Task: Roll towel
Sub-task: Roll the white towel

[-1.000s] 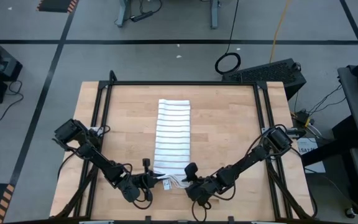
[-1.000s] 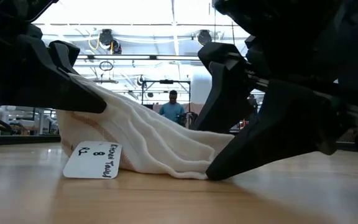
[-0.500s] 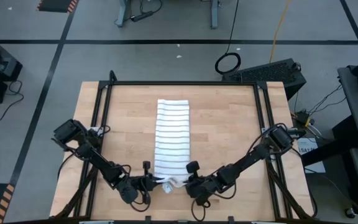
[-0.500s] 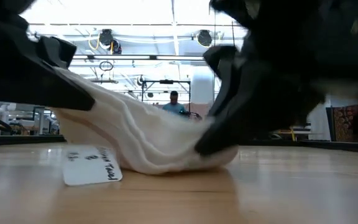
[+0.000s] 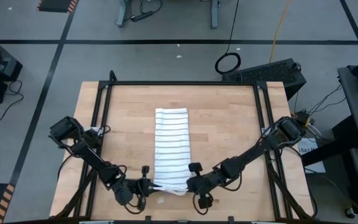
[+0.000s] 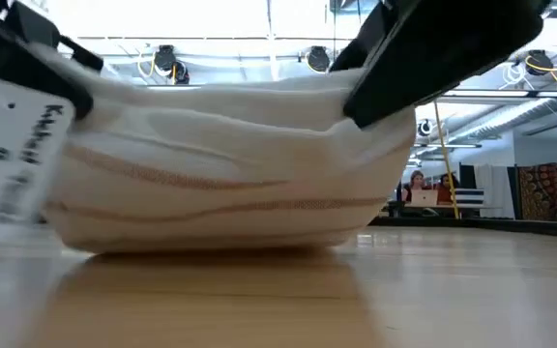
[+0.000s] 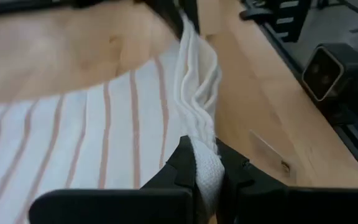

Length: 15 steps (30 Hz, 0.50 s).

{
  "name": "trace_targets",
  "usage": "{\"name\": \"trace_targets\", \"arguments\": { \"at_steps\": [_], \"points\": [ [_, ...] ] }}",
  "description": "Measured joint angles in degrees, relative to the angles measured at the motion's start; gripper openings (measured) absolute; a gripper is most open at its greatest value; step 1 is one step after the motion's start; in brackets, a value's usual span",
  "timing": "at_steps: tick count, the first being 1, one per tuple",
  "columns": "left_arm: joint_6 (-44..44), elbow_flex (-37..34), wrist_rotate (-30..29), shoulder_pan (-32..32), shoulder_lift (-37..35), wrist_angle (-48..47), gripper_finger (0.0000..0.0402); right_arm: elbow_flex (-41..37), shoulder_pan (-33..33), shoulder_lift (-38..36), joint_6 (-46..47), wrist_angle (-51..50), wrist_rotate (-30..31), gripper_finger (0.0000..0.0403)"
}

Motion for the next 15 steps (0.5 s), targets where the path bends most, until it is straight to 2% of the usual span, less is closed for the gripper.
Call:
{"name": "trace_targets", "arguments": {
  "at_steps": [6,8,12,15],
  "points": [
    [-17.69,0.03,3.9,1.56,0.37,-9.24,0.0022,0.09,-3.12,3.7,10.35,1.73,-9.84,0.0003],
    [-21.64,0.04,5.48,1.47,0.37,-9.38,0.0022,0.07,-3.86,4.7,11.45,4.12,-14.07,0.0003],
    [-18.04,0.02,13.51,1.25,0.38,-0.93,0.0022,0.07,-4.76,4.89,11.56,9.33,-25.46,0.0003],
    [-14.02,0.04,18.05,1.23,0.37,3.78,0.0022,0.04,-5.33,4.47,11.84,12.3,-31.17,0.0003]
  ]
}}
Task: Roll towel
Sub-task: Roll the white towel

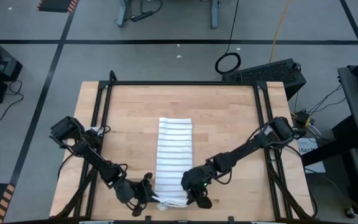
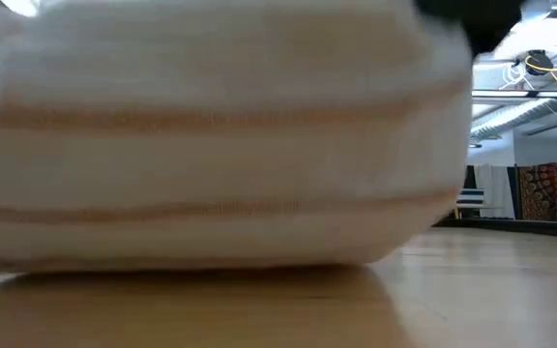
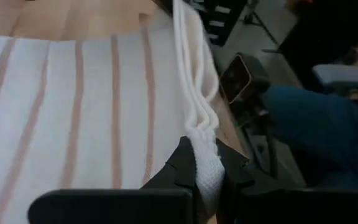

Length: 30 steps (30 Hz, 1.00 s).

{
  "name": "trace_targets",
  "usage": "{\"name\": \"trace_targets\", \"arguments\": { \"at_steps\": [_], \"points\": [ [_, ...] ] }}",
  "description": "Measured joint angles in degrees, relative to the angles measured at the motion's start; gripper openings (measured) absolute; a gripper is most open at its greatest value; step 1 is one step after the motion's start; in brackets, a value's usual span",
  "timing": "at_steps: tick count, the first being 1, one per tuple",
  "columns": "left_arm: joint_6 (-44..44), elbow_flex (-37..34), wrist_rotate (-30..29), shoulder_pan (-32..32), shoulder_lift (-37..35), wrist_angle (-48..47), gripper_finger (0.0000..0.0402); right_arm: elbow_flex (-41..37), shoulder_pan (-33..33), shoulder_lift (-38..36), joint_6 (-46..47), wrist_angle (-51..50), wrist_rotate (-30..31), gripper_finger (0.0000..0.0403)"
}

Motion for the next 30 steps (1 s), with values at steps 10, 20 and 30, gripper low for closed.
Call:
{"name": "trace_targets", "arguments": {
  "at_steps": [10,20,30],
  "points": [
    [-10.43,-0.78,-0.93,2.18,-0.04,-13.25,0.0022,0.0,-2.45,5.0,6.21,3.06,-1.0,0.0005],
    [-4.98,-2.19,10.52,3.21,-0.26,2.73,0.0022,-0.06,-3.03,6.8,8.18,7.36,-10.15,0.0006],
    [-1.55,-2.05,13.99,3.06,-0.07,2.05,0.0022,0.01,0.36,6.57,7.59,14.91,-8.62,0.0006]
  ]
}}
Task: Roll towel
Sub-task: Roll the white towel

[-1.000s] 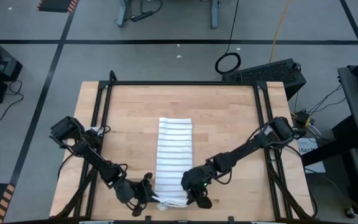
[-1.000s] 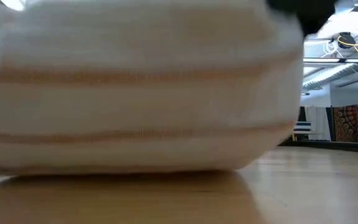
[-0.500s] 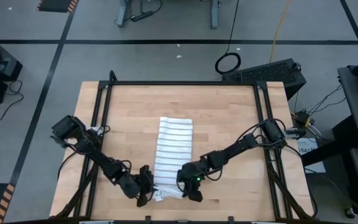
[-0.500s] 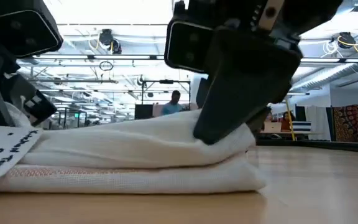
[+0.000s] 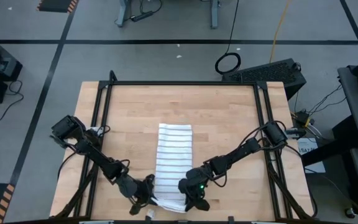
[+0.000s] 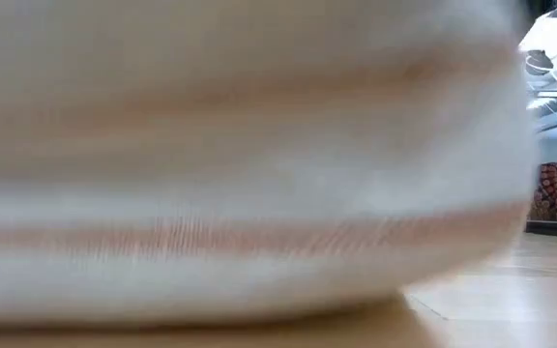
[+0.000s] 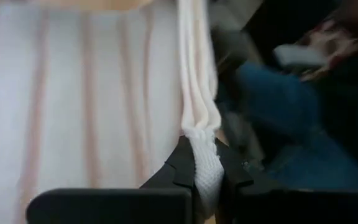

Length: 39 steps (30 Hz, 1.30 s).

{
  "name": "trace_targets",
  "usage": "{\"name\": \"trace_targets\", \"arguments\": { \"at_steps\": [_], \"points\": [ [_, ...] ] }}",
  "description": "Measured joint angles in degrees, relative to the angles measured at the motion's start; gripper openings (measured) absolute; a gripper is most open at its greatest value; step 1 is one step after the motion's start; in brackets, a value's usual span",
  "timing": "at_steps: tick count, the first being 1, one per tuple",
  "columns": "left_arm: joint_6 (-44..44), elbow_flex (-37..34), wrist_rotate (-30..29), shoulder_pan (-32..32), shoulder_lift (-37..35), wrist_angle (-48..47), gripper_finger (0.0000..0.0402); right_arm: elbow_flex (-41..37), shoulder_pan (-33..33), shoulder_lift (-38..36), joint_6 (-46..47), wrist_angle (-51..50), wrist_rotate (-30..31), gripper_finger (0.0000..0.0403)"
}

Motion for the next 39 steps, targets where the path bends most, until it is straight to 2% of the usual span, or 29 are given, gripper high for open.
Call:
{"name": "trace_targets", "arguments": {
  "at_steps": [4,12,18,21,25,29,31,34,37,39],
  "points": [
    [-3.98,-1.6,-0.09,1.81,0.03,-2.73,0.0022,-0.1,-0.53,0.11,2.63,-2.84,4.43,0.0006],
    [-7.28,-4.46,-0.54,4.3,0.03,-0.65,0.0022,-2.15,-0.95,0.11,2.84,-4.21,5.48,0.0006],
    [-13.29,-6.11,-0.33,5.83,0.03,-1.23,0.0022,-2.88,-2.63,0.11,3.69,-4.76,8.85,0.0013],
    [-14.03,-6.4,-0.41,6.07,0.03,-1.44,0.0022,-2.88,-3.28,0.11,3.67,-4.82,8.81,0.0031],
    [-14.08,-6.45,-1.11,6.05,0.05,-1.59,0.0022,-2.9,-3.56,-0.1,3.24,-5.55,8.35,0.0073],
    [-14.15,-6.45,-1.91,6.05,0.09,-1.47,0.0022,-2.92,-3.58,-2.52,-1.08,-12.12,10.19,0.0123],
    [-14.16,-6.45,-2.57,6.05,0.1,-1.36,0.0022,-2.92,-3.2,-4.59,-4.0,-15.27,14.28,0.0145],
    [-14.74,-6.45,-4.37,6.05,0.14,-0.61,0.0022,-2.92,-1.01,-7.98,-9.93,-19.96,24.14,0.0167],
    [-15.65,-6.45,-5.19,6.07,0.14,-0.53,0.0022,-2.9,2.55,-10.14,-14.16,-21.63,34.57,0.0177],
    [-15.65,-6.45,-5.31,6.07,0.14,-0.5,0.0022,-2.88,4.79,-10.32,-16.33,-20.49,39.36,0.0177]
  ]
}}
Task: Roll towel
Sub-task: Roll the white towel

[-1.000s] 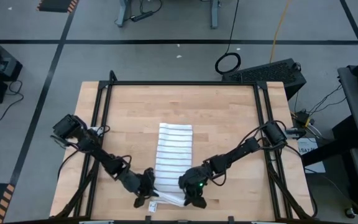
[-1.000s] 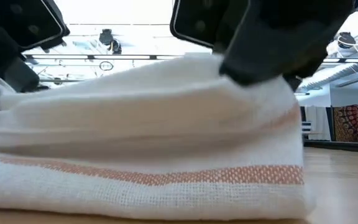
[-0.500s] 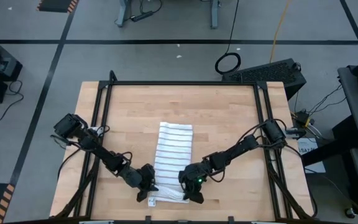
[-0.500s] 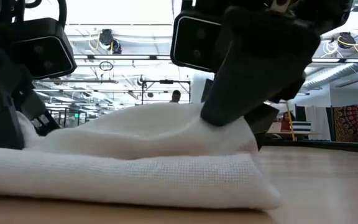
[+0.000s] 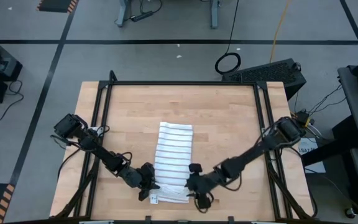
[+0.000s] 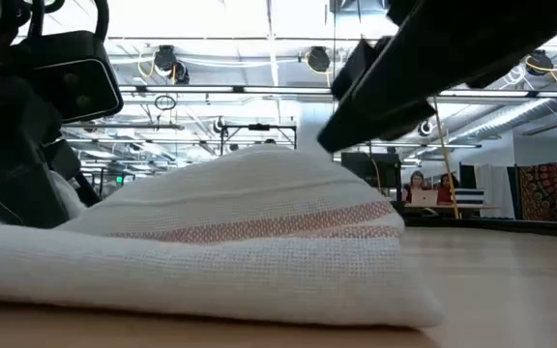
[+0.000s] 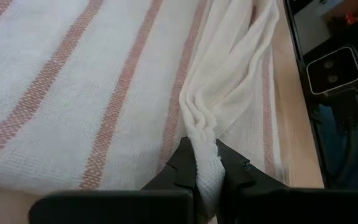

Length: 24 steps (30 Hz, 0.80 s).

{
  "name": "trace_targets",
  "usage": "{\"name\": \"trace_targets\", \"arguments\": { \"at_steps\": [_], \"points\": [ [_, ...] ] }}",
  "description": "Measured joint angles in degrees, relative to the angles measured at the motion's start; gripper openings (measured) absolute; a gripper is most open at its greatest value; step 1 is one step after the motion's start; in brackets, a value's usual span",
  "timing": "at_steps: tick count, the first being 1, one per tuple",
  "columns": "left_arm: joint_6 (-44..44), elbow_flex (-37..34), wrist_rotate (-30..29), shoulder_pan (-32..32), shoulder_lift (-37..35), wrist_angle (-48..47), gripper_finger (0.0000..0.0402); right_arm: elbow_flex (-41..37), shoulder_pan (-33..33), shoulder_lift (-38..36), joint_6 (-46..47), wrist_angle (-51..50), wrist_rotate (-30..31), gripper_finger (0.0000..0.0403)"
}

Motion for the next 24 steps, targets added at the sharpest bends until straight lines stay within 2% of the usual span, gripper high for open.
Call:
{"name": "trace_targets", "arguments": {
  "at_steps": [5,9,20,24],
  "points": [
    [0.02,0.0,-1.07,0.0,0.0,0.03,0.0022,0.0,4.98,2.15,-4.95,8.29,7.3,0.0163],
    [0.0,0.03,-1.18,0.02,0.0,0.12,0.0027,0.02,6.92,4.43,-7.3,15.15,13.17,0.0136],
    [0.02,0.09,-1.21,0.02,0.0,0.23,0.0043,0.07,5.3,11.94,-4.92,21.93,17.24,0.0012],
    [0.48,0.13,-1.23,0.04,0.0,0.23,0.0044,0.07,4.81,13.93,-1.52,21.33,22.86,0.0008]
  ]
}}
